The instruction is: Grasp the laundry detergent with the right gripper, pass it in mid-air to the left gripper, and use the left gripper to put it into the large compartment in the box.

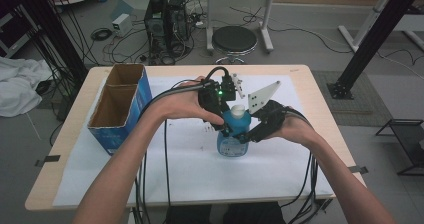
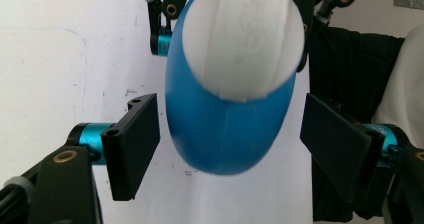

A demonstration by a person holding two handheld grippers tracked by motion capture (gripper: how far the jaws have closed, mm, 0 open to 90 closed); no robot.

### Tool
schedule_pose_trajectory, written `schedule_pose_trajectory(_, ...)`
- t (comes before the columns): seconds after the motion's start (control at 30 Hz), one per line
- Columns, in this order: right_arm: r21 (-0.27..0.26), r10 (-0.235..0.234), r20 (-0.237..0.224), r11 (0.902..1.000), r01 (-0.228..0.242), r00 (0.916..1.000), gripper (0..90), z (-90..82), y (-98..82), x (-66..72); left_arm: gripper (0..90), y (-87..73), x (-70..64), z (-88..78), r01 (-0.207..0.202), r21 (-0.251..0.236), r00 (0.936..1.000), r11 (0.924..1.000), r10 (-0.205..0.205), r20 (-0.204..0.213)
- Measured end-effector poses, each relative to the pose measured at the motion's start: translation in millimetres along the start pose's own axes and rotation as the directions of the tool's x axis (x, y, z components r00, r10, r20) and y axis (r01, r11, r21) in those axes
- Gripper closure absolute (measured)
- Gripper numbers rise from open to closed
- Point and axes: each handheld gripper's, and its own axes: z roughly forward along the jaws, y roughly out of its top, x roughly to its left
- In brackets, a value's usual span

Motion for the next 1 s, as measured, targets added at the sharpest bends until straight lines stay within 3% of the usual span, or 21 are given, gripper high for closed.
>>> schedule_pose_trajectory(0.13, 0.003, -0.017, -0.007, 0.9999, 0.017, 0.9998, 46.7, -0.1, 0.7, -0.1, 24.0, 4.0, 0.3, 3.5, -0.009, 0.003, 0.9999, 1.0000, 0.009, -0.009)
schedule_pose_trajectory(0.23, -0.001, 0.002, -0.003, 1.0000, -0.002, 1.0000, 46.7, 0.9, 1.7, 1.2, 24.0, 5.5, -0.5, 5.0, -0.010, 0.005, 0.9999, 0.9999, 0.010, -0.008)
schedule_pose_trajectory(0.27, -0.019, -0.032, 0.000, 0.9993, 0.032, 0.9995, 46.7, 2.3, 1.8, -1.0, 24.0, 5.7, -0.6, 4.9, -0.010, 0.006, 0.9999, 0.9999, 0.010, -0.013)
schedule_pose_trajectory(0.33, -0.002, 0.000, -0.006, 1.0000, 0.000, 1.0000, 46.7, 1.6, 1.5, 1.1, 25.5, 5.6, -1.1, 5.7, -0.010, 0.011, 0.9999, 0.9999, 0.010, -0.006)
schedule_pose_trajectory(0.4, 0.008, -0.022, -0.008, 0.9997, 0.022, 0.9997, 46.7, 0.6, 1.8, -1.3, 26.0, 5.9, -0.7, 5.5, -0.024, 0.023, 0.9996, 0.9995, 0.025, -0.014)
schedule_pose_trajectory(0.43, -0.042, -0.015, -0.011, 0.9990, 0.014, 0.9998, 46.7, 4.2, 3.0, -0.3, 26.1, 5.4, -1.3, 5.5, -0.017, 0.017, 0.9997, 0.9997, 0.017, -0.018)
schedule_pose_trajectory(0.47, 0.010, -0.022, -0.007, 0.9997, 0.022, 0.9997, 46.7, 0.4, 1.8, -1.1, 27.0, 5.3, -1.2, 5.4, -0.017, 0.016, 0.9997, 0.9997, 0.017, -0.016)
schedule_pose_trajectory(0.53, 0.005, 0.013, -0.016, 0.9999, -0.013, 0.9998, 46.7, 1.3, 2.4, 1.7, 28.2, 5.4, -1.2, 5.7, -0.014, 0.014, 0.9996, 0.9998, 0.014, -0.025)
schedule_pose_trajectory(0.57, 0.020, -0.015, -0.011, 0.9997, 0.015, 0.9998, 46.7, 0.6, 1.9, -0.3, 28.2, 5.5, -0.6, 5.5, -0.016, 0.018, 0.9995, 0.9997, 0.017, -0.026)
schedule_pose_trajectory(0.63, 0.007, -0.008, -0.008, 0.9999, 0.008, 0.9999, 46.7, 2.2, 2.3, 0.5, 28.2, 5.4, -0.5, 6.3, -0.011, 0.012, 0.9998, 0.9999, 0.011, -0.018)
schedule_pose_trajectory(0.67, -0.015, -0.028, 0.002, 0.9995, 0.028, 0.9996, 46.6, 4.1, 2.3, -0.6, 28.2, 5.6, -0.4, 6.6, -0.012, 0.016, 0.9997, 0.9998, 0.012, -0.020)
schedule_pose_trajectory(0.7, -0.001, 0.000, -0.004, 1.0000, 0.000, 1.0000, 46.6, 3.4, 2.2, 1.3, 28.3, 5.8, -0.3, 7.0, -0.013, 0.020, 0.9997, 0.9997, 0.013, -0.020)
schedule_pose_trajectory(0.77, 0.007, -0.008, -0.009, 0.9999, 0.008, 0.9999, 46.6, 2.7, 2.3, 0.7, 30.1, 6.2, -0.5, 8.0, -0.015, 0.021, 0.9997, 0.9997, 0.015, -0.021)
schedule_pose_trajectory(0.8, 0.013, -0.014, -0.009, 0.9998, 0.014, 0.9999, 46.6, 2.7, 2.2, 0.1, 30.1, 6.8, 1.3, 6.9, -0.039, 0.044, 0.9991, 0.9983, 0.039, -0.016)
schedule_pose_trajectory(0.87, -0.002, -0.019, -0.007, 0.9998, 0.019, 0.9998, 46.6, 3.8, 2.6, 0.0, 30.1, 6.9, 1.8, 7.6, -0.049, 0.049, 0.9987, 0.9976, 0.049, -0.008)
schedule_pose_trajectory(0.93, 0.001, 0.021, -0.012, 0.9998, -0.021, 0.9997, 46.6, 4.0, 3.1, 3.2, 32.4, 6.6, 1.5, 8.2, -0.043, 0.041, 0.9990, 0.9982, 0.043, -0.012)
schedule_pose_trajectory(0.97, 0.014, -0.023, -0.010, 0.9996, 0.024, 0.9997, 46.6, 3.1, 2.4, 0.0, 32.8, 6.5, 1.3, 8.4, -0.039, 0.038, 0.9992, 0.9985, 0.039, -0.011)
schedule_pose_trajectory(1.0, 0.017, -0.027, -0.014, 0.9995, 0.027, 0.9995, 46.6, 2.8, 2.3, -0.4, 32.8, 6.5, 1.8, 8.3, -0.046, 0.043, 0.9989, 0.9980, 0.046, -0.006)
